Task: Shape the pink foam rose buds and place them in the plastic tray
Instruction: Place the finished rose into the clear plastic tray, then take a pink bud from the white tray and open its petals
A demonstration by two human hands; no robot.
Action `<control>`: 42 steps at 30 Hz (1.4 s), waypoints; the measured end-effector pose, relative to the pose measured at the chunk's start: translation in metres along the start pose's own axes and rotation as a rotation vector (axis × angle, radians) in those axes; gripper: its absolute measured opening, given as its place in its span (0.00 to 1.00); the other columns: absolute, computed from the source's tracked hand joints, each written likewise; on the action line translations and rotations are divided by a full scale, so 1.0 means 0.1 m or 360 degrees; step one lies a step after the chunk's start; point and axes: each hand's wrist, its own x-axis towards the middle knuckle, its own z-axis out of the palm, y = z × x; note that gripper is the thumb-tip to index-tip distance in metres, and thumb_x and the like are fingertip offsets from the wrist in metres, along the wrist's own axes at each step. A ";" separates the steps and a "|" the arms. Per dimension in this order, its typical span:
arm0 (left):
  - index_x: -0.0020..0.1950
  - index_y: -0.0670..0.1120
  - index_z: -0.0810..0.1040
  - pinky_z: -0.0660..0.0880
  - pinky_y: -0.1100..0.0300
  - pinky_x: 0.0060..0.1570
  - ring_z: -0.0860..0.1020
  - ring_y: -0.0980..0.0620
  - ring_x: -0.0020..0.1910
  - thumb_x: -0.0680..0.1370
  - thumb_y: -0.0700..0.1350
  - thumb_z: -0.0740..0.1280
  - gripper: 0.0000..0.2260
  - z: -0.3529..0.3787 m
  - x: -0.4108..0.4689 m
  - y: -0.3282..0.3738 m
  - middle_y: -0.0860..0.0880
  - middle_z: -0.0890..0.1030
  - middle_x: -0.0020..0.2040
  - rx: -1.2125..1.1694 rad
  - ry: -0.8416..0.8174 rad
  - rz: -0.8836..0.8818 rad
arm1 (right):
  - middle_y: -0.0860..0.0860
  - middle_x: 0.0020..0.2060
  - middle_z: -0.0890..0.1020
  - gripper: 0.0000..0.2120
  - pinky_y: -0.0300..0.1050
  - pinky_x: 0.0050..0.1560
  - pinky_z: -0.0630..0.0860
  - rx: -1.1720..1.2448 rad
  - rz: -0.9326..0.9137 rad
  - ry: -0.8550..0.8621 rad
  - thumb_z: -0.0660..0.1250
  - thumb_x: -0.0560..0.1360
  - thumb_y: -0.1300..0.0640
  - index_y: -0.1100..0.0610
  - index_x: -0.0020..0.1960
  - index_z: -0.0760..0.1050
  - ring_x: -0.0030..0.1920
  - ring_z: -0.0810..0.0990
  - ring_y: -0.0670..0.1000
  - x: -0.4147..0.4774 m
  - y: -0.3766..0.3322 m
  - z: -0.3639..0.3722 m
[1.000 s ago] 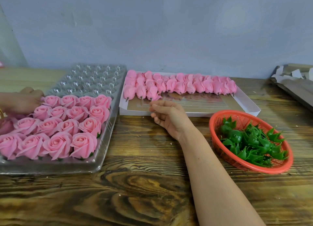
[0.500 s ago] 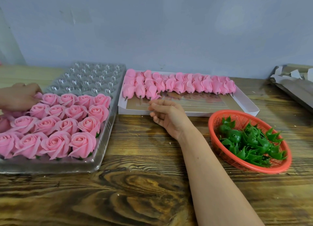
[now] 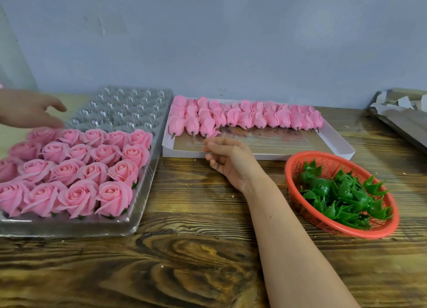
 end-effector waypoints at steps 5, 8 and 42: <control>0.59 0.39 0.80 0.67 0.47 0.62 0.75 0.35 0.57 0.75 0.39 0.70 0.13 -0.37 -0.11 0.51 0.32 0.78 0.56 0.0047 0.0252 0.0316 | 0.52 0.36 0.82 0.04 0.35 0.37 0.75 -0.0005 -0.0002 -0.0006 0.68 0.76 0.66 0.61 0.49 0.79 0.34 0.78 0.46 0.01 0.01 -0.01; 0.54 0.46 0.80 0.69 0.48 0.60 0.78 0.40 0.55 0.78 0.44 0.67 0.07 -0.53 -0.31 0.97 0.41 0.81 0.55 -0.0008 0.0436 0.0518 | 0.53 0.36 0.82 0.04 0.36 0.37 0.75 0.0003 -0.0007 -0.0004 0.67 0.76 0.66 0.61 0.48 0.80 0.34 0.78 0.46 0.02 0.01 -0.02; 0.30 0.46 0.67 0.63 0.68 0.30 0.66 0.60 0.28 0.77 0.39 0.64 0.16 1.38 -0.73 2.24 0.54 0.66 0.27 -0.1809 0.0740 0.0259 | 0.49 0.27 0.81 0.05 0.38 0.37 0.78 -0.0260 -0.0564 0.0441 0.67 0.75 0.69 0.61 0.43 0.78 0.30 0.80 0.46 0.12 -0.04 0.08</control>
